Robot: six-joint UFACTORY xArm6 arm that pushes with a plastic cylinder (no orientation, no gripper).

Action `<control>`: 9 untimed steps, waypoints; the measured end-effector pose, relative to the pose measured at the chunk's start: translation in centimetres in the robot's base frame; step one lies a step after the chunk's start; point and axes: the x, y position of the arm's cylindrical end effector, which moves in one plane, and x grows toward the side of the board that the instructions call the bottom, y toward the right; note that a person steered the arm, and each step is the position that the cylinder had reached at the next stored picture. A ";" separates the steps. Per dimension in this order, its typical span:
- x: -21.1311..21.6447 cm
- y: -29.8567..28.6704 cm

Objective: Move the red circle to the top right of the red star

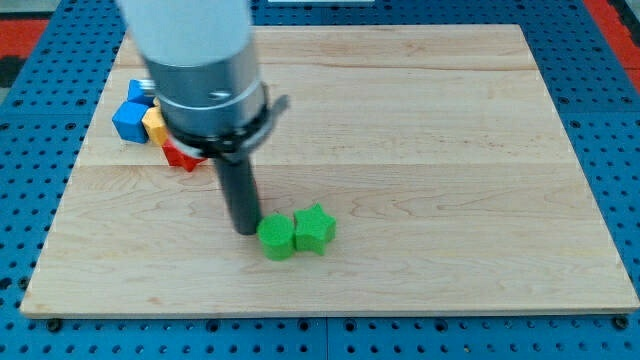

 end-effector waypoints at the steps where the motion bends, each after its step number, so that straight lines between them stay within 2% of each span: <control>1: -3.7 0.4; 2: -4.4 -3.7; 3: 0.2 -1.3; 4: -0.9 -6.8; 5: -3.0 -9.7; 6: -6.1 -9.7; 7: -3.4 -9.7; 9: -3.1 -7.7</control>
